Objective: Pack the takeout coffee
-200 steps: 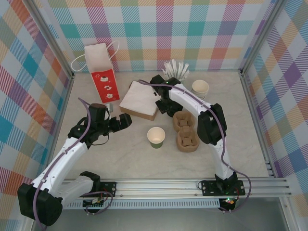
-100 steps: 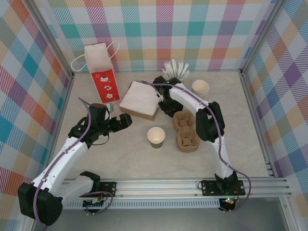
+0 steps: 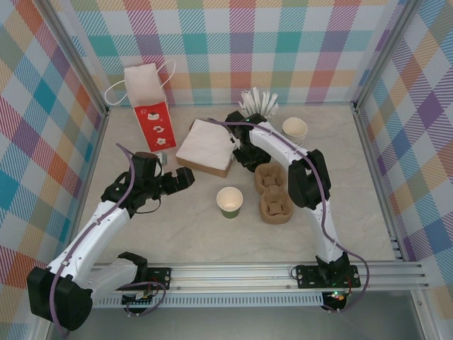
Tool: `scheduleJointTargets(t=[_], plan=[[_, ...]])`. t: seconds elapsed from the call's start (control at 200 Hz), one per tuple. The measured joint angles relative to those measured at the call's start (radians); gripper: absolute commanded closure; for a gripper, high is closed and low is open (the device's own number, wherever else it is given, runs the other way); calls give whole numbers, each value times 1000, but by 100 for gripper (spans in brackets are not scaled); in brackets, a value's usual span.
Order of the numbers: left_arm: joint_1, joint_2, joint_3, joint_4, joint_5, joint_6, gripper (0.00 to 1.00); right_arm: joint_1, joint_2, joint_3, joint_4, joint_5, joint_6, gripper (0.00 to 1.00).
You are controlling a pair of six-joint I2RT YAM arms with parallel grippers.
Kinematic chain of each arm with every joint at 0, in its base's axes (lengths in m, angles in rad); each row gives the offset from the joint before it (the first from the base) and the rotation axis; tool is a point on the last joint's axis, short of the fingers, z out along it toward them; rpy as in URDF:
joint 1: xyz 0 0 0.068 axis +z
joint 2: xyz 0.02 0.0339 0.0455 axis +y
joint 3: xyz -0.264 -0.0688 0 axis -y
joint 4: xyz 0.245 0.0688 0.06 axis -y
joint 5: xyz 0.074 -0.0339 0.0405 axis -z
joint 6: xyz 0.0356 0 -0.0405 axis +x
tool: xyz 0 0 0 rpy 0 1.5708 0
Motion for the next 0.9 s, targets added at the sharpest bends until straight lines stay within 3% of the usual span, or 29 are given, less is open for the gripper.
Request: scheduleJointTargets(t=[0.3, 0.48, 0.66, 0.9], plan=[[0, -6, 0, 12, 19, -5, 0, -3, -22, 0, 3, -38, -3, 88], [0, -16, 0, 68, 54, -58, 0, -14, -161, -61, 54, -103, 9, 88], [0, -38, 0, 161, 113, -137, 0, -36, -376, -203, 159, -233, 55, 88], [-8, -76, -7, 428, 220, -145, 0, -100, -639, -429, 345, -521, 202, 88]])
